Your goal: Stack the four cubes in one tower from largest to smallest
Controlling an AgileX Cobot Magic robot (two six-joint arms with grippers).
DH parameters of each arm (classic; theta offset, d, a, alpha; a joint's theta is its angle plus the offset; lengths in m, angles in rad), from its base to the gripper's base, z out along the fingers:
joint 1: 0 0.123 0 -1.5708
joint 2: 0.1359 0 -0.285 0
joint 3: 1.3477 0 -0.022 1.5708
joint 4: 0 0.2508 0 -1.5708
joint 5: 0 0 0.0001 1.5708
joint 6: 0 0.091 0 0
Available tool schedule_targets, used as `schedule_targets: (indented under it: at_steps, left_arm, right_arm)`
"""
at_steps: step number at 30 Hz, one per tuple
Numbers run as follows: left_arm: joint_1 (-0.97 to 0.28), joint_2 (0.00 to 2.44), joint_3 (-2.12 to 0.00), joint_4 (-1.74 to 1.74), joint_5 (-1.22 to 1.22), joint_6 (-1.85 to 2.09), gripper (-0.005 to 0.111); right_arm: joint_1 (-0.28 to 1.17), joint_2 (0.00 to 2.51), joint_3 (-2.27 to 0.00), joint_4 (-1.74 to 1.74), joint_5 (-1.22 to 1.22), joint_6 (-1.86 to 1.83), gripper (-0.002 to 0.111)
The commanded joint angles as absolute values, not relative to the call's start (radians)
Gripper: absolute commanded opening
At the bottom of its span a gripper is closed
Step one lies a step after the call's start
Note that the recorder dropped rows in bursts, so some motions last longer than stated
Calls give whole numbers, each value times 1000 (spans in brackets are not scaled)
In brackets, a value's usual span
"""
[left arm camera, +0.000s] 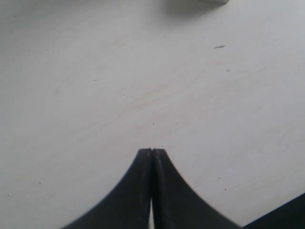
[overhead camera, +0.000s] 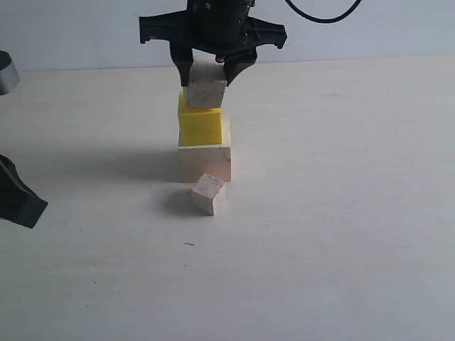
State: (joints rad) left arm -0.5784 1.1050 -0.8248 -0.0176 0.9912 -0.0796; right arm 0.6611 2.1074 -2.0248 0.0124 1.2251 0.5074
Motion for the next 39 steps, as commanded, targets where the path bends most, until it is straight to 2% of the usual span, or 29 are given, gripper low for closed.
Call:
schedule_targets:
  at_steps: [1, 3, 9, 11, 34, 39]
  left_arm:
    - [-577, 1101, -823, -24, 988, -78, 1]
    - [-577, 1101, -823, -24, 988, -78, 1]
    - [-577, 1101, -823, -24, 988, -78, 1]
    - [-577, 1101, -823, -24, 988, -78, 1]
    - [-577, 1101, -823, -24, 988, -78, 1]
    - [-577, 1101, -823, -24, 988, -78, 1]
  right_arm:
    - [663, 2094, -2032, 12, 1221, 498, 0]
    - [663, 2094, -2032, 12, 1202, 498, 7]
    - [663, 2094, -2032, 12, 1192, 498, 46]
    - [663, 2094, -2032, 12, 1203, 498, 51]
    - [663, 2094, -2032, 12, 1174, 497, 52]
    - [663, 2094, -2032, 12, 1179, 500, 63]
